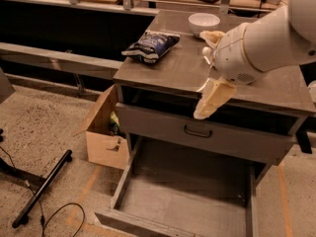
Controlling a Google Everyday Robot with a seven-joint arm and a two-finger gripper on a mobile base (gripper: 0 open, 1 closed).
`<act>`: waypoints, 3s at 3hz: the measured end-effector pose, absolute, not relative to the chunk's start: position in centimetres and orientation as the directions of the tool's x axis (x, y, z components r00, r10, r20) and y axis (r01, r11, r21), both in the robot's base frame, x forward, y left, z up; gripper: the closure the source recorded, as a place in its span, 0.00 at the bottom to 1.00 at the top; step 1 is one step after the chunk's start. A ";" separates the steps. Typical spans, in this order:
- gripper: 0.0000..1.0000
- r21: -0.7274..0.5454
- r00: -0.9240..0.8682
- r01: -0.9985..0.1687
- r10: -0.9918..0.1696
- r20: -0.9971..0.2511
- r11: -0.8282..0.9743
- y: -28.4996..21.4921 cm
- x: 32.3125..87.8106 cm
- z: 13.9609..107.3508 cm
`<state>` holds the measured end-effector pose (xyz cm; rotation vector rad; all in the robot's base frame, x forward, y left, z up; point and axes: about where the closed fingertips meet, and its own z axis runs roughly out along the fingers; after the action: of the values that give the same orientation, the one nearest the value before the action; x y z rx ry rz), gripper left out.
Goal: Place blue chip bag into middle drawer
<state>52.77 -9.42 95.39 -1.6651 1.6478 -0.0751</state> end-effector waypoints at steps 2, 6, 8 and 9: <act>0.00 -0.564 0.159 -0.814 -0.882 -0.444 0.137 -9.3 53.2 95.4; 0.00 -0.827 0.402 -0.558 -0.892 -0.205 -0.061 -5.0 73.8 93.9; 0.00 -0.836 0.409 -0.544 -0.892 -0.194 -0.068 -4.4 74.5 93.8; 0.00 -0.852 0.428 -0.517 -0.887 -0.173 -0.083 -4.1 76.3 93.4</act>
Offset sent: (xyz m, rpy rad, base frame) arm 0.0130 0.0011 -0.0065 -0.0469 -0.0357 -0.0170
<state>76.29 -4.15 93.43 -1.7421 1.2189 -0.4935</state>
